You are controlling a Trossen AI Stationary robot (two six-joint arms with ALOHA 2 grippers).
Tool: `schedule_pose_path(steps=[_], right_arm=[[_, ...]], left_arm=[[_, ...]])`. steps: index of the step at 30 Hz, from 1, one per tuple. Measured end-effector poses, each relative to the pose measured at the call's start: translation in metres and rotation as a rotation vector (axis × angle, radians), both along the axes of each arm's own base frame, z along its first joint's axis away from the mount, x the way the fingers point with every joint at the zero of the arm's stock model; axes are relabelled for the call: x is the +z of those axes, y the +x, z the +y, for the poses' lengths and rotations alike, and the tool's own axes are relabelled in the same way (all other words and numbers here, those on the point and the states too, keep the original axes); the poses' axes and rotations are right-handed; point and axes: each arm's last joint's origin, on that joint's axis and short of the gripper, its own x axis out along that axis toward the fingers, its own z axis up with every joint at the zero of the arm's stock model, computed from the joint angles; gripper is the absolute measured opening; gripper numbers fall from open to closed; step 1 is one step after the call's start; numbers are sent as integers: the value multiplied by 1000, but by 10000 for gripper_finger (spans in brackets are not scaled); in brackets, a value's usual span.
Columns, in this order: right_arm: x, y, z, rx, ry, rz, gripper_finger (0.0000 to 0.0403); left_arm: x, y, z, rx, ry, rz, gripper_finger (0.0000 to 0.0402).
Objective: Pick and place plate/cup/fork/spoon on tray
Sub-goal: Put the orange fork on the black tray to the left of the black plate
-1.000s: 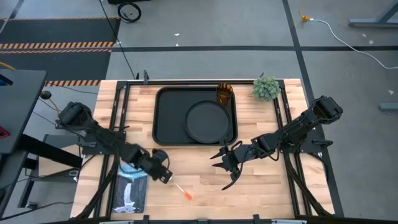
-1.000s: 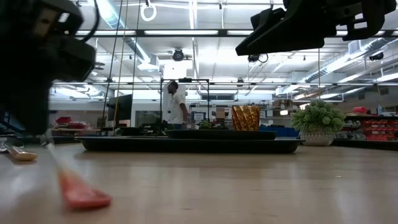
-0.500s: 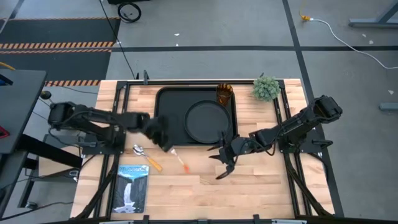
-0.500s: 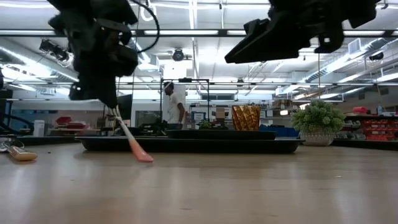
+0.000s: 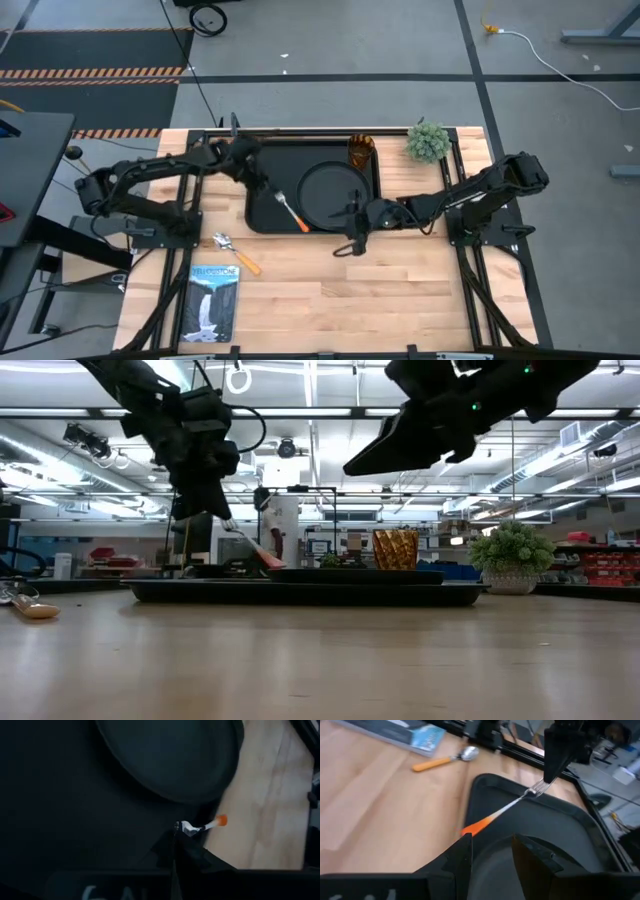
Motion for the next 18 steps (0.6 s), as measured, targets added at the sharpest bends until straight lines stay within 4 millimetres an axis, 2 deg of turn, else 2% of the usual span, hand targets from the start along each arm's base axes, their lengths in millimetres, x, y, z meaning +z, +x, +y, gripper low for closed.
schedule_pose_path(steps=[4, 8, 13, 18], right_arm=[[0, 1, -13, -72, -15, -2, 145], [1, 2, -23, -137, -32, -7, 145], [6, 5, -30, -165, -24, -65, 145], [8, 6, -31, -172, 2, -93, 145]], left_arm=[[12, -7, 16, -16, 70, 8, 12], [24, -12, 19, -85, 102, 63, 12], [47, -10, 29, -110, 184, 59, 12], [51, -2, 53, -139, 183, 141, 12]])
